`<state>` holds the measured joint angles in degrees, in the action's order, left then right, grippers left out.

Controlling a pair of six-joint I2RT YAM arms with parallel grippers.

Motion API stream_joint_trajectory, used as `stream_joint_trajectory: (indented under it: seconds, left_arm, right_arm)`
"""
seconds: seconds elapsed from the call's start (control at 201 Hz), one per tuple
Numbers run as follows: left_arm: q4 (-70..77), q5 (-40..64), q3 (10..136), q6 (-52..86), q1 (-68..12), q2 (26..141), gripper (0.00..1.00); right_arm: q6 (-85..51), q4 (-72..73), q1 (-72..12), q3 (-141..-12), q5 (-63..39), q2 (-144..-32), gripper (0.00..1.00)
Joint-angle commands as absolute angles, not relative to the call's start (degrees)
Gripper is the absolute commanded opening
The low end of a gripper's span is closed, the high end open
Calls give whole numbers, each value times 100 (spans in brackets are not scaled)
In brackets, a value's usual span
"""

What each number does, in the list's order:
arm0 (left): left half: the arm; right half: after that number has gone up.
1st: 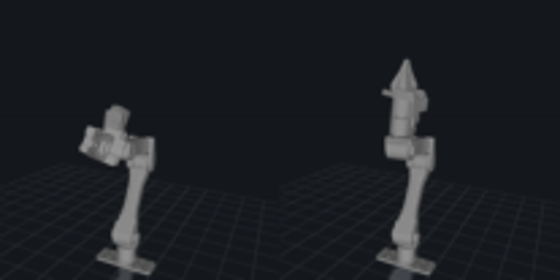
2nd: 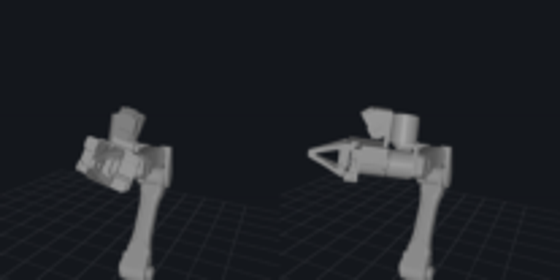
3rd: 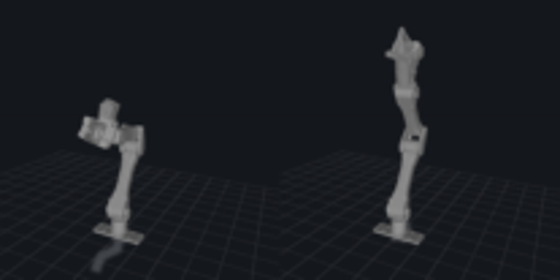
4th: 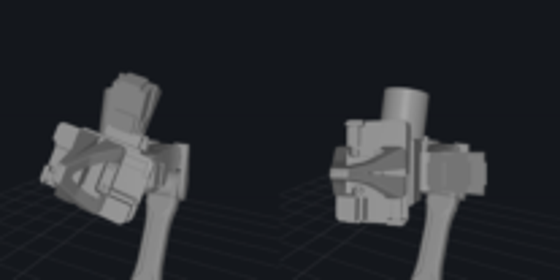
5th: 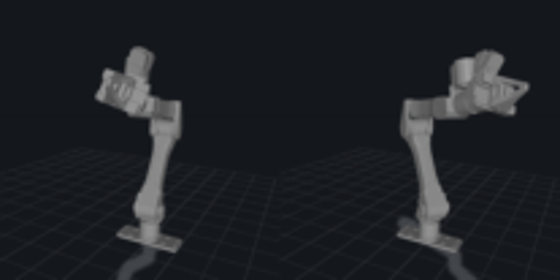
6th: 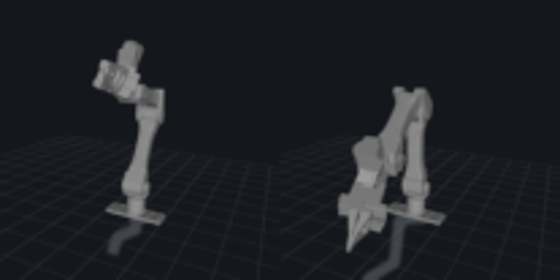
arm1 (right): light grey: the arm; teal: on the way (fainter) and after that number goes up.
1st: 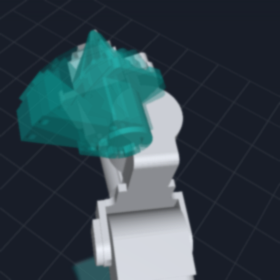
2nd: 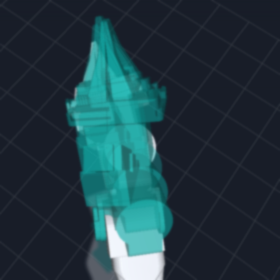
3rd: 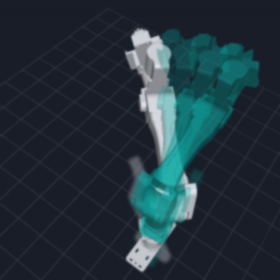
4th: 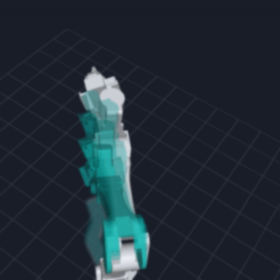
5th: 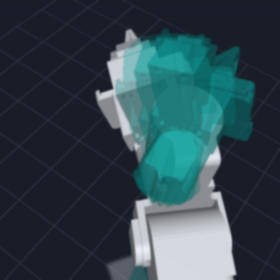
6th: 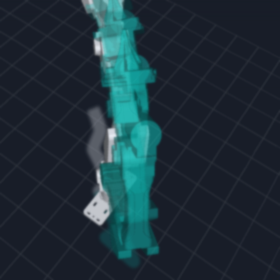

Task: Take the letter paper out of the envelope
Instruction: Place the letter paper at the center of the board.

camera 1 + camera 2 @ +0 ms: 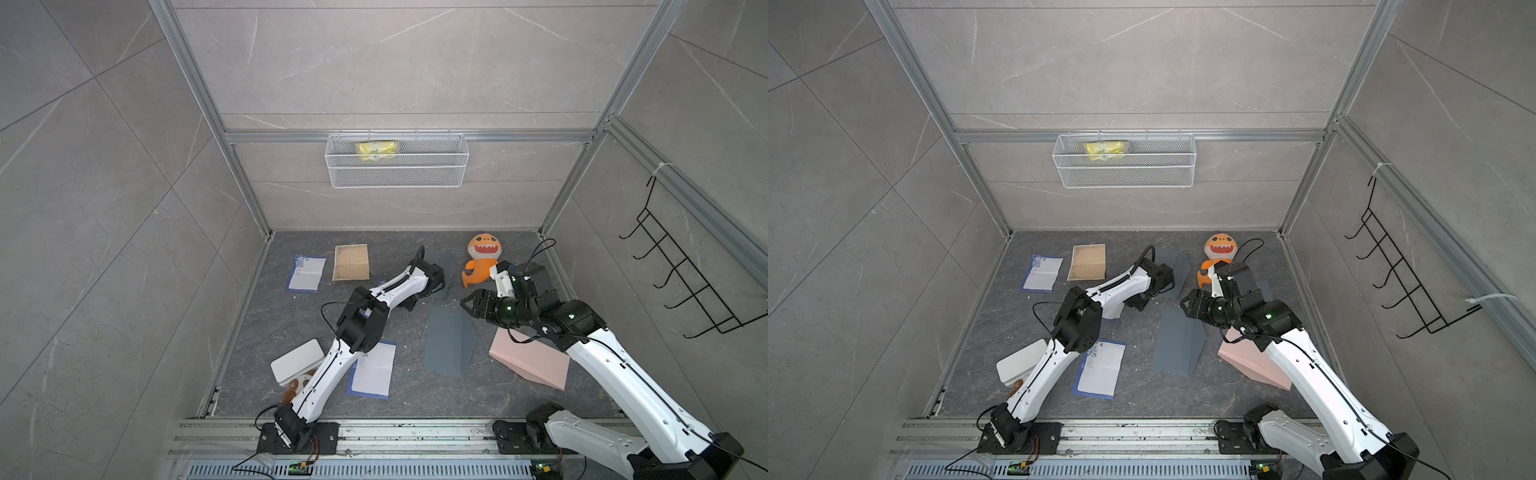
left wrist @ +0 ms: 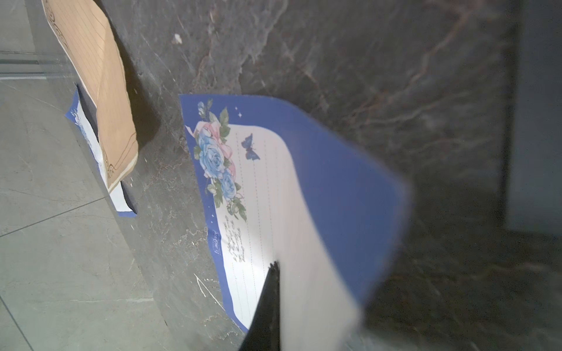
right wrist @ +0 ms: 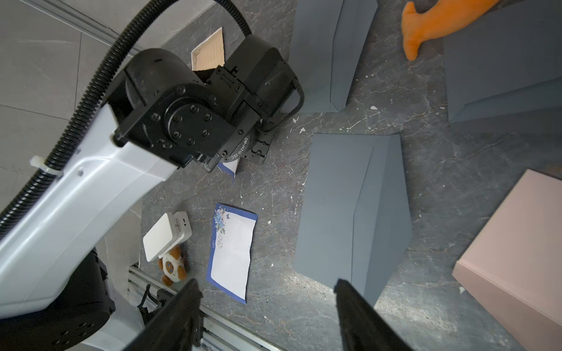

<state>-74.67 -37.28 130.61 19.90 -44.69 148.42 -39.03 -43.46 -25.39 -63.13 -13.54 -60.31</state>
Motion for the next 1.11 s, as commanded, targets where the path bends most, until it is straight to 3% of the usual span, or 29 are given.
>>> stream_joint_trajectory:
  seconds: [0.0, 0.05, 0.075, 0.154, 0.328, 0.428, 0.488, 0.592, 0.806, 1.105]
  left_arm:
    - [-7332, -3338, 13121, 2192, -4455, 15014, 0]
    - [-7296, -3288, 13127, 2214, -4448, 15032, 0]
    - [-7280, -3251, 13125, 2225, -4439, 15046, 0]
    - [-7257, -3128, 13124, 2250, -4443, 15076, 0]
    - [-7220, -2935, 13014, 2346, -4430, 15031, 0]
    - [-7238, -2885, 12949, 2404, -4430, 14934, 13]
    - [-7235, -2858, 12888, 2440, -4421, 14845, 29]
    - [-7216, -2770, 12806, 2492, -4412, 14664, 42]
    - [-7198, -2387, 12848, 2539, -4362, 14411, 50]
    - [-6842, -1499, 12588, 2765, -4212, 13716, 74]
  right_arm:
    - [-4131, -4271, -2571, -6257, -1440, -5941, 78]
    - [-4155, -4327, -2569, -6251, -1409, -5920, 81]
    - [-4161, -4356, -2567, -6250, -1384, -5900, 88]
    - [-4142, -4433, -2567, -6249, -1341, -5842, 92]
    - [-4122, -4533, -2567, -6249, -1295, -5774, 93]
    - [-4147, -4506, -2569, -6232, -1283, -5766, 93]
    - [-4173, -4492, -2566, -6216, -1283, -5759, 93]
    - [-4220, -4413, -2573, -6172, -1298, -5748, 93]
    - [-4282, -4319, -2568, -6113, -1301, -5759, 93]
    - [-4268, -4367, -2571, -6093, -1047, -5656, 93]
